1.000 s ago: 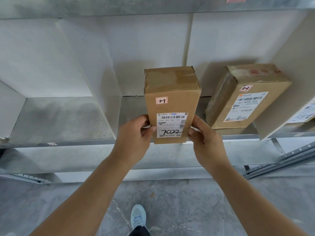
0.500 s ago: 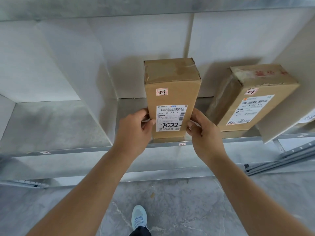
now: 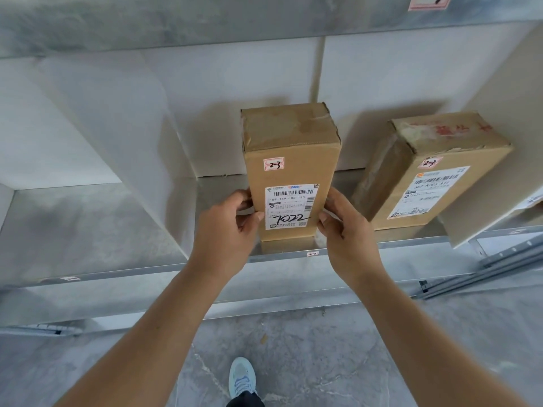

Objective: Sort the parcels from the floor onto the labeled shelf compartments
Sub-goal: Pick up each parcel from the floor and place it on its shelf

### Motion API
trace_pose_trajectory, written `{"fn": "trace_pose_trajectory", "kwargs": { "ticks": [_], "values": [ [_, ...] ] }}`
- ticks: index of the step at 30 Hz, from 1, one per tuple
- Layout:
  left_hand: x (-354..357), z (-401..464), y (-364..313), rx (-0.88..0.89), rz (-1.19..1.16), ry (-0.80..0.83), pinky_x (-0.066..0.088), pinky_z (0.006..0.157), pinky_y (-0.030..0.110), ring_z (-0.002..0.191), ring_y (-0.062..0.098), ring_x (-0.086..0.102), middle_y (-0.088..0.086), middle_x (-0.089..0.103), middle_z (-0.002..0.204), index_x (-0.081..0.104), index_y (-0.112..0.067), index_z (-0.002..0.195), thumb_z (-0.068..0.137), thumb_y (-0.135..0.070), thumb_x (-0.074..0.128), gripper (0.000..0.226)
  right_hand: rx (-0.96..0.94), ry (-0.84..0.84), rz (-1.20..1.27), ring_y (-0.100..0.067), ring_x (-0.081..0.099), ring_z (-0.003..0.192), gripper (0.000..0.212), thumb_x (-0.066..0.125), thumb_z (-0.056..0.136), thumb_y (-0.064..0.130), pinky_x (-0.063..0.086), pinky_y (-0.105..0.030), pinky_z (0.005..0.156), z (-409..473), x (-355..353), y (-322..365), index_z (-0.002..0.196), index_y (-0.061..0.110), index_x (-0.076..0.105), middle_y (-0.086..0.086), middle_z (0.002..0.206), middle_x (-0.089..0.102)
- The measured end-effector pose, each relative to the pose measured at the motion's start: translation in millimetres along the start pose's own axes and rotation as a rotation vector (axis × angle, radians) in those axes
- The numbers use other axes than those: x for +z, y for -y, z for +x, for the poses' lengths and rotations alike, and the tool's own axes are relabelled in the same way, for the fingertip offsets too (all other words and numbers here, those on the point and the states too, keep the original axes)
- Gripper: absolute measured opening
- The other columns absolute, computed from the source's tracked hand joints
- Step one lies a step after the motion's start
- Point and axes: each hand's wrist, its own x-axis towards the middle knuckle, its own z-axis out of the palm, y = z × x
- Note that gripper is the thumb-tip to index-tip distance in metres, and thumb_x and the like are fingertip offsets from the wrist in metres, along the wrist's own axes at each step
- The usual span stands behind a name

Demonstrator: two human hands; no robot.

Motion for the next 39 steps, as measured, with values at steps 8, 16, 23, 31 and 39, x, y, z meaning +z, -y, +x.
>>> {"fn": "trace_pose_trajectory", "kwargs": {
  "ticks": [8, 16, 23, 31, 39],
  "values": [
    [-3.6, 0.0, 0.9, -0.046, 0.010, 0.026, 0.042, 0.083, -0.004, 0.097, -0.004, 0.064, -0.008, 0.075, 0.121, 0.068, -0.016, 0.132, 0.097, -0.015, 0.070, 0.034, 0.070, -0.027, -0.015, 0.004, 0.062, 0.123, 0.052, 0.054, 0.107, 0.019, 0.052, -0.030, 0.107, -4.6, 2.2, 1.5, 0.156, 0.034, 0.045, 0.022, 0.131, 0.069],
    [-20.2, -26.4, -9.2, -0.179, 0.112, 0.207, 0.047, 0.095, 0.021, 0.127, 0.019, 0.062, 0.005, 0.059, 0.146, 0.045, -0.011, 0.154, 0.102, -0.038, 0.061, 0.061, 0.218, -0.117, -0.014, -0.010, 0.061, 0.130, 0.060, 0.054, 0.103, 0.048, 0.041, 0.002, 0.090, -41.8, -0.3, 27.5, 0.157, 0.022, 0.045, 0.002, 0.143, 0.065],
    [-62.8, -98.9, -56.4, -0.097, 0.262, 0.186, 0.037, 0.112, 0.035, 0.141, 0.022, 0.047, -0.001, 0.048, 0.157, 0.043, -0.022, 0.155, 0.106, -0.054, 0.043, 0.059, -0.048, 0.048, -0.129, -0.009, 0.060, 0.126, 0.048, 0.046, 0.105, 0.052, 0.046, -0.008, 0.095, -92.9, -23.2, 70.7, 0.147, 0.032, 0.056, 0.008, 0.143, 0.064],
    [-137.4, -218.3, -121.7, -0.075, 0.356, -0.040, 0.046, 0.112, 0.041, 0.136, 0.020, 0.052, -0.005, 0.048, 0.155, 0.044, -0.030, 0.153, 0.103, -0.058, 0.045, 0.057, -0.346, 0.265, -0.250, -0.020, 0.052, 0.136, 0.046, 0.047, 0.103, 0.052, 0.045, -0.037, 0.111, -168.1, -54.5, 167.5, 0.144, 0.032, 0.054, 0.009, 0.155, 0.050],
    [-252.2, -325.3, -134.4, -0.159, 0.418, -0.251, 0.055, 0.097, 0.044, 0.108, 0.021, 0.061, -0.001, 0.054, 0.146, 0.043, -0.028, 0.154, 0.099, -0.040, 0.059, 0.059, -0.638, 0.443, -0.259, -0.001, 0.056, 0.095, 0.048, 0.057, 0.099, 0.052, 0.042, -0.022, 0.093, -245.5, -8.1, 282.0, 0.141, 0.031, 0.058, 0.010, 0.144, 0.055]
  ]
}}
